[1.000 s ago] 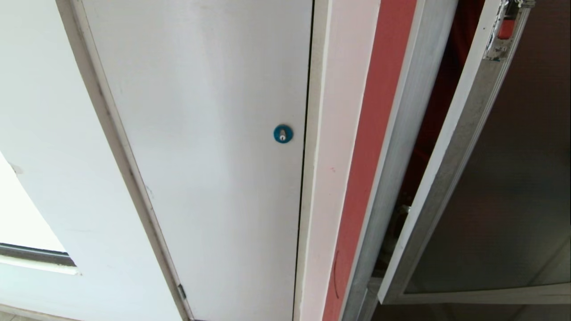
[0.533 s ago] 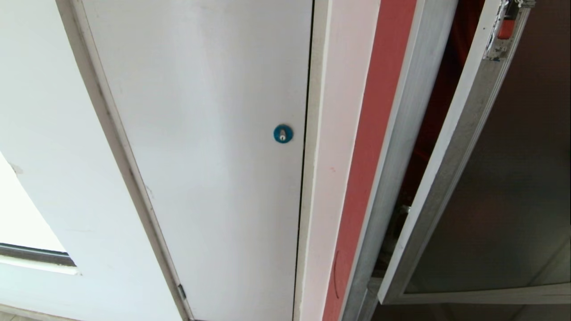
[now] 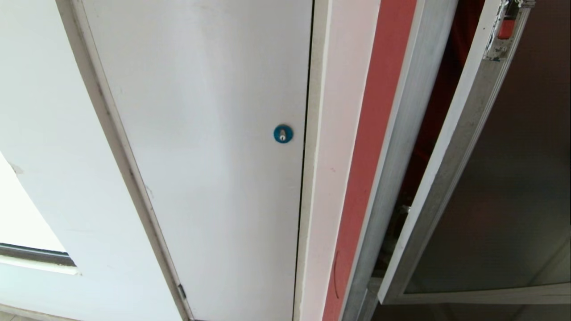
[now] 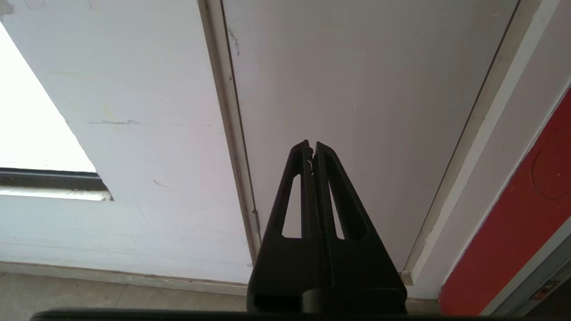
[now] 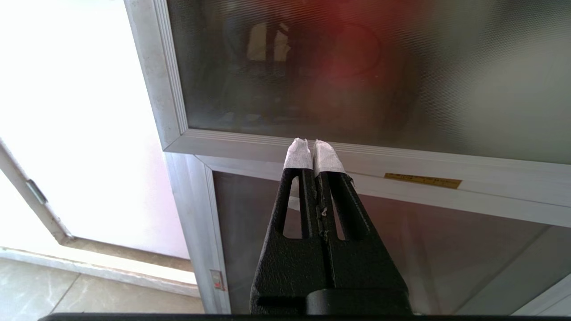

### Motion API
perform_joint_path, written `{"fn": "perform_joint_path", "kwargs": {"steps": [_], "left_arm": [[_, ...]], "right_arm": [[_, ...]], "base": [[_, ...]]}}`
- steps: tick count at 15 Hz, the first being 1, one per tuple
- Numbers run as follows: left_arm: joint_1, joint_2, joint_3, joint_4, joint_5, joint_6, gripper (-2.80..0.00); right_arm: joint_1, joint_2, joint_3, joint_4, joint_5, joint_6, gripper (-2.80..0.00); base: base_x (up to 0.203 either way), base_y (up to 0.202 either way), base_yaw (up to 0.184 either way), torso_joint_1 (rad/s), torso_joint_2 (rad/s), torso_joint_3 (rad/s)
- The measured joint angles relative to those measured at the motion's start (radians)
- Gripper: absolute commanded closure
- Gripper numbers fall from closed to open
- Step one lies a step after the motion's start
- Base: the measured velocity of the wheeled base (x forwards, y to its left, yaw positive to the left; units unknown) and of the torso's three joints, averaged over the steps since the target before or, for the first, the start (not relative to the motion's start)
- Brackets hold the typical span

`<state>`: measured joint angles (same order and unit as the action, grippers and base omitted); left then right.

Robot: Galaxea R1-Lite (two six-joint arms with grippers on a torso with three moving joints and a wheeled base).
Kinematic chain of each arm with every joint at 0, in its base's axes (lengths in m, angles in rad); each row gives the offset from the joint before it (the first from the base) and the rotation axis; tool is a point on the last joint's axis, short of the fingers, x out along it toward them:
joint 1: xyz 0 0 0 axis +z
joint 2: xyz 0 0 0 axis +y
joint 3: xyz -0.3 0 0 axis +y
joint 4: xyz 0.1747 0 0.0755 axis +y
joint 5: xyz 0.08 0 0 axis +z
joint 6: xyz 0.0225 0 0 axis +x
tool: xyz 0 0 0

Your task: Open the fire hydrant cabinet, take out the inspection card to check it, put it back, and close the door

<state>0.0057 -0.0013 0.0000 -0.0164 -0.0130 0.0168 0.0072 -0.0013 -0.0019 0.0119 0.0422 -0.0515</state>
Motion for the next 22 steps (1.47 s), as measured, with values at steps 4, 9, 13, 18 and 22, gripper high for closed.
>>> {"fn": "perform_joint_path", "kwargs": {"steps": [4, 9, 13, 18, 22], "left_arm": [[0.000, 0.000, 0.000, 0.000, 0.000, 0.000, 0.00], [0.000, 0.000, 0.000, 0.000, -0.001, 0.014, 0.00], [0.000, 0.000, 0.000, 0.000, 0.000, -0.003, 0.00], [-0.001, 0.000, 0.000, 0.000, -0.001, 0.019, 0.00], [-0.001, 0.000, -0.005, 0.001, -0.017, 0.076, 0.00]], "right_arm": [[0.000, 0.000, 0.000, 0.000, 0.000, 0.000, 0.00], [0.000, 0.000, 0.000, 0.000, 0.000, 0.000, 0.00], [0.000, 0.000, 0.000, 0.000, 0.000, 0.000, 0.00], [0.000, 0.000, 0.000, 0.000, 0.000, 0.000, 0.00], [0.000, 0.000, 0.000, 0.000, 0.000, 0.000, 0.00]], "base": [[0.000, 0.000, 0.000, 0.000, 0.00, 0.000], [0.000, 0.000, 0.000, 0.000, 0.00, 0.000], [0.000, 0.000, 0.000, 0.000, 0.00, 0.000], [0.000, 0.000, 0.000, 0.000, 0.00, 0.000], [0.000, 0.000, 0.000, 0.000, 0.00, 0.000]]}}
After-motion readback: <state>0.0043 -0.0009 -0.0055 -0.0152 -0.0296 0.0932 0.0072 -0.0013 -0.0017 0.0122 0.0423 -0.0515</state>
